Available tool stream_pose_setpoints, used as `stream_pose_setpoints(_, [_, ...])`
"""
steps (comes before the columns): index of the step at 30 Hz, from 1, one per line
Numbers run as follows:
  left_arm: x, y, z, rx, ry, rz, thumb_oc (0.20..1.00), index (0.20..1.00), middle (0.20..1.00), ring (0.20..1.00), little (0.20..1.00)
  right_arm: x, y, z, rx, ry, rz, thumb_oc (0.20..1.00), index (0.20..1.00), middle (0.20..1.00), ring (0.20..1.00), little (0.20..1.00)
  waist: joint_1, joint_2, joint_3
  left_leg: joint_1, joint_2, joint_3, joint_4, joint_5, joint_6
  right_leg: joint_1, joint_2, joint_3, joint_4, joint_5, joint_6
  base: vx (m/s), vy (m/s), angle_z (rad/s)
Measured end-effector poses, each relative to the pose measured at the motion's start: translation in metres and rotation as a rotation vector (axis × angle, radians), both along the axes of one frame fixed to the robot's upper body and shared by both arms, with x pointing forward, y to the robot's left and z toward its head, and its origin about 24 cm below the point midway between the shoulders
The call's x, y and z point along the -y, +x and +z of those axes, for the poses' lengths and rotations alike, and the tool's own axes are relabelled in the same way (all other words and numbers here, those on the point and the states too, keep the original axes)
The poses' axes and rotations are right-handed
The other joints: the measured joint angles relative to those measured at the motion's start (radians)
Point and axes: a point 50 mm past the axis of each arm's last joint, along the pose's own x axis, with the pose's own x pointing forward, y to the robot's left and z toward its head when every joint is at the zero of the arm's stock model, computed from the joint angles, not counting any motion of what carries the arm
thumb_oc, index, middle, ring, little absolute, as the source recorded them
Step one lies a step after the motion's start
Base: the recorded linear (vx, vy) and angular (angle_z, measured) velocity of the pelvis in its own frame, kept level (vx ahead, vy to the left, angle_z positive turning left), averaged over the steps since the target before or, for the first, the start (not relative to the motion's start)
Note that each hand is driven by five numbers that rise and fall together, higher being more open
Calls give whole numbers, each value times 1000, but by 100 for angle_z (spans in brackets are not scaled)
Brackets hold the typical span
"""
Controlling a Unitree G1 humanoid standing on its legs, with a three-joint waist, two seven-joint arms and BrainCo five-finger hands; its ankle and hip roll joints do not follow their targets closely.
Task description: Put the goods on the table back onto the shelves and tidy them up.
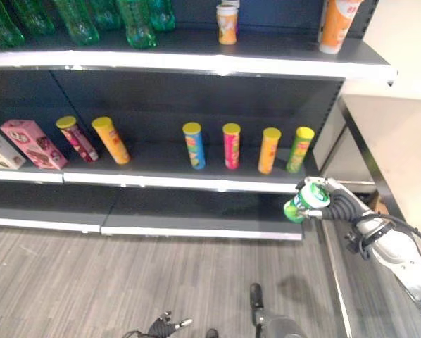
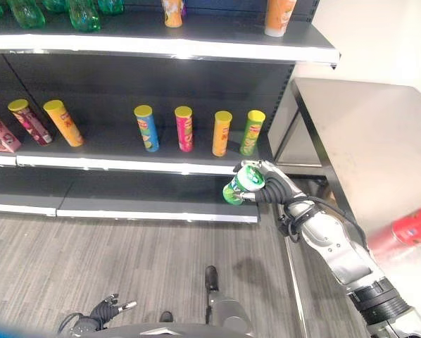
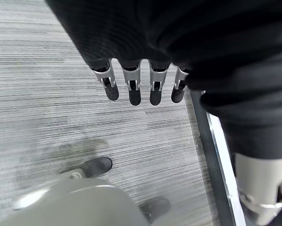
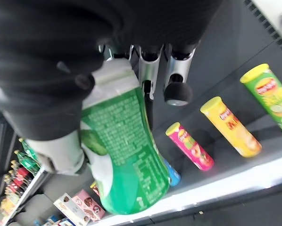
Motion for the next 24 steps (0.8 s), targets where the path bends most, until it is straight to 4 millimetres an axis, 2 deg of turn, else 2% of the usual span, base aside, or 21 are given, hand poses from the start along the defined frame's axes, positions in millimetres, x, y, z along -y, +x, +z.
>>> stream_pose_setpoints(4, [5, 0, -1, -2, -10, -6, 1000, 1000, 1000, 1000, 1000, 0, 4, 12, 47, -13, 0, 200, 200, 200, 200, 200, -2, 9, -8, 18, 63, -44, 0, -27, -41, 33, 53, -37, -3, 7, -14, 215, -103, 22])
stream_pose_setpoints(5, [6, 1, -1, -1, -11, -10, 1000, 1000, 1000, 1000, 1000, 1, 5, 14, 58, -14, -1, 200, 200, 200, 200, 200, -3, 12, -14, 23, 66, -53, 1, -29, -48, 36, 62, -41, -11, 9, -18, 307, -164, 21])
stream_pose_setpoints(6, [9, 1, -2, 0, -20, -12, 1000, 1000, 1000, 1000, 1000, 0, 8, 19, 76, -23, 3, 200, 200, 200, 200, 200, -3, 29, -23, 27, 90, -71, 1, -38, -72, 52, 80, -66, -24, 1, -42, 225, -119, 20])
stream_pose_setpoints(9, [14, 0, -3, -3, -32, -13, 1000, 1000, 1000, 1000, 1000, -2, 11, 31, 116, -41, 16, 200, 200, 200, 200, 200, 0, 48, -33, 20, 92, -79, 45, -46, -90, 60, 95, -69, -29, 2, -51, 208, -113, 10])
stream_pose_setpoints(11, [16, 1, -3, -1, -37, -12, 1000, 1000, 1000, 1000, 1000, -5, 14, 38, 144, -43, 25, 200, 200, 200, 200, 200, 1, 59, -34, 6, 99, -91, 83, -65, -107, 75, 102, -76, -26, -1, -71, 170, -97, 13])
stream_pose_setpoints(12, [17, 3, -3, 6, -37, -12, 1000, 1000, 1000, 1000, 1000, -9, 16, 50, 198, -38, 35, 200, 200, 200, 200, 200, -2, 61, -35, -7, 99, -104, 136, -92, -137, 82, 99, -91, -32, -2, -75, 266, -142, 19])
stream_pose_setpoints(13, [17, 5, -2, 11, -38, -12, 1000, 1000, 1000, 1000, 1000, -9, 17, 52, 212, -32, 36, 200, 200, 200, 200, 200, -1, 61, -35, -14, 97, -104, 148, -95, -139, 84, 99, -95, -30, -2, -74, 261, -141, 22])
stream_pose_setpoints(14, [19, 7, -3, 14, -42, -5, 1000, 1000, 1000, 1000, 1000, -12, 19, 56, 230, -29, 42, 200, 200, 200, 200, 200, 1, 73, -35, -29, 104, -105, 162, -100, -128, 87, 103, -108, -29, -22, -63, 165, -83, 16])
stream_pose_setpoints(15, [23, 10, -3, 24, -51, 3, 1000, 1000, 1000, 1000, 1000, -21, 22, 72, 291, -39, 75, 200, 200, 200, 200, 200, 16, 100, -30, -73, 129, -132, 217, -123, -130, 57, 121, -120, 25, -57, -82, 92, -43, 12])
stream_pose_setpoints(16, [23, 13, -1, 39, -49, 1, 1000, 1000, 1000, 1000, 1000, -25, 23, 82, 332, -31, 87, 200, 200, 200, 200, 200, 32, 97, -27, -90, 126, -134, 250, -141, -132, 10, 115, -108, 141, -66, -163, 149, -71, 24])
stream_pose_setpoints(17, [21, 14, -1, 46, -47, 2, 1000, 1000, 1000, 1000, 1000, -28, 23, 87, 357, -23, 92, 200, 200, 200, 200, 200, 30, 80, -24, -94, 100, -148, 283, -157, -145, -4, 98, -114, 203, -97, -187, 130, -65, 45])
stream_pose_setpoints(18, [21, 14, 0, 50, -46, 12, 1000, 1000, 1000, 1000, 1000, -31, 24, 93, 379, -22, 103, 200, 200, 200, 200, 200, 31, 68, -19, -103, 90, -169, 337, -160, -161, 5, 93, -128, 202, -95, -196, 114, -75, 54])
stream_pose_setpoints(19, [16, 13, 1, 53, -43, 38, 1000, 1000, 1000, 1000, 1000, -44, 26, 109, 437, -24, 150, 200, 200, 200, 200, 200, 64, 40, -9, -232, 7, -187, 636, -103, -212, 50, 75, -107, 108, -100, -180, 94, -74, 14])
stream_pose_setpoints(20, [21, 10, -1, 45, -53, 45, 1000, 1000, 1000, 1000, 1000, -49, 27, 119, 474, -28, 172, 200, 200, 200, 200, 200, 93, 73, -21, -296, 27, -177, 691, -40, -167, 65, 87, -107, 83, -154, -116, 113, -67, -43])
stream_pose_setpoints(21, [26, 11, -2, 51, -65, 42, 1000, 1000, 1000, 1000, 1000, -51, 26, 131, 522, -26, 174, 200, 200, 200, 200, 200, 131, 112, -16, -319, 69, -188, 736, -29, -188, -6, 108, -97, 288, -214, -203, 148, -43, -37])
stream_pose_setpoints(22, [17, 9, 0, 52, -47, 45, 1000, 1000, 1000, 1000, 1000, -51, 26, 140, 557, -9, 169, 200, 200, 200, 200, 200, 132, 46, -2, -361, 19, -181, 779, -10, -204, -15, 30, -48, 446, -288, -186, 193, -11, 21])
stream_pose_setpoints(23, [10, 2, -1, 28, -41, 97, 1000, 1000, 1000, 1000, 1000, -48, 31, 140, 546, -11, 148, 200, 200, 200, 200, 200, 119, 31, 7, -364, 31, -147, 786, -7, -180, 16, 7, -98, 407, -262, -251, 209, 13, 71])
stream_pose_setpoints(24, [8, -4, -2, 13, -42, 126, 1000, 1000, 1000, 1000, 1000, -48, 34, 134, 515, -21, 141, 200, 200, 200, 200, 200, 116, 14, -2, -357, 47, -104, 715, -3, -171, 33, 6, -106, 354, -261, -253, 146, 19, 66])
